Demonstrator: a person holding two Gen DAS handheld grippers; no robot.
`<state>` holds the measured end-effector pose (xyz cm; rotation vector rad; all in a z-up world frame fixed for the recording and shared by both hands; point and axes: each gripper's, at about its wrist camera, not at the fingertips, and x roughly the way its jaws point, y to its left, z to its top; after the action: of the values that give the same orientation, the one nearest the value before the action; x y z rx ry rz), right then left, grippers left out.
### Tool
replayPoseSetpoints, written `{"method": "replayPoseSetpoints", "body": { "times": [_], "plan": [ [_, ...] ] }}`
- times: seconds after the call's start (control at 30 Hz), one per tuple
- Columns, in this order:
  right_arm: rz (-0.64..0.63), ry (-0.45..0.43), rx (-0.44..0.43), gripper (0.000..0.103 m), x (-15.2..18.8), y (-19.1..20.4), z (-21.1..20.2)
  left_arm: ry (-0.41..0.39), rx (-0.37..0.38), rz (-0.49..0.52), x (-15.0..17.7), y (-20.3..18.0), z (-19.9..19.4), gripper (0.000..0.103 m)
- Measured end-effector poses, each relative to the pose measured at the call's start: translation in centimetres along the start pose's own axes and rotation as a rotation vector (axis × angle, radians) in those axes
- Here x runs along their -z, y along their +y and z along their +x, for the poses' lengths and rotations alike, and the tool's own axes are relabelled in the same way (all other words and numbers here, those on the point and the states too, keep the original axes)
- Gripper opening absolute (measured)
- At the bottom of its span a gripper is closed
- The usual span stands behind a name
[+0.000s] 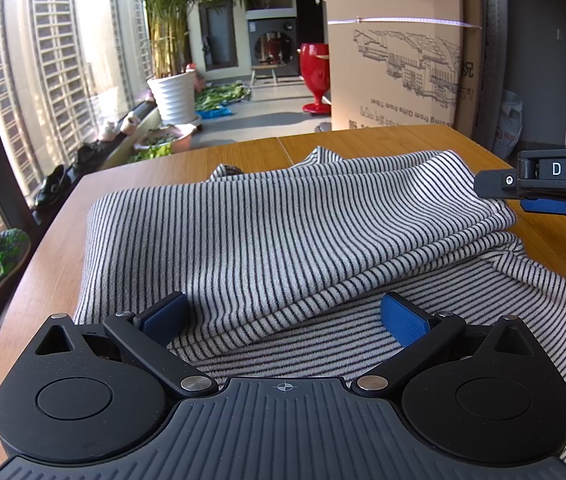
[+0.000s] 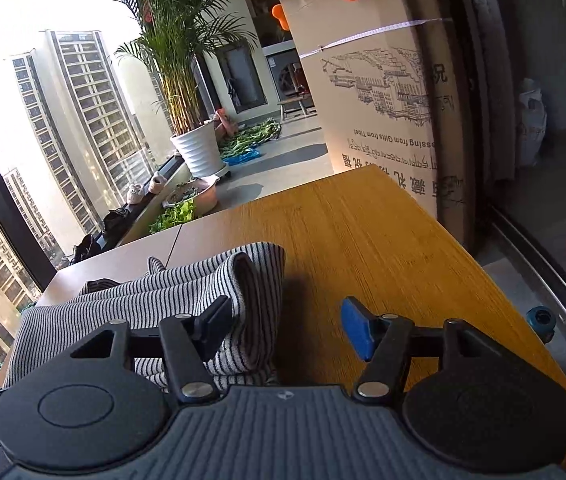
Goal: Fold clothes
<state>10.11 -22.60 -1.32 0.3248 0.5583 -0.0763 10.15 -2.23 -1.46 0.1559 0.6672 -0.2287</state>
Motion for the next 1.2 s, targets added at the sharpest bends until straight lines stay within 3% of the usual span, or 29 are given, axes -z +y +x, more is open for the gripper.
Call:
{"method": "replayPoseSetpoints", "body": {
  "times": [0.2,0.37,0.63,1.2],
  "plan": [
    [0.002,0.008,0.22,0.064,-0.1,0.1,0.2,0.0,0.0,0.0,0.0,0.0,0.0,0.103],
    [-0.071,-0.005,0.344,0.067,-0.4,1.0,-0.9,0.001,0.004,0.0,-0.1,0.1,0.1,0.103],
    [-0.131,-0.002,0.347,0.071,-0.7,2.4,-1.9,0.001,0.01,0.003,0.0,0.2,0.1,0.103],
    [-0.11,-0.006,0.402,0.072,-0.5,1.1,-2.7,0.001,0.01,0.003,0.0,0.2,0.1,0.103]
  ]
}}
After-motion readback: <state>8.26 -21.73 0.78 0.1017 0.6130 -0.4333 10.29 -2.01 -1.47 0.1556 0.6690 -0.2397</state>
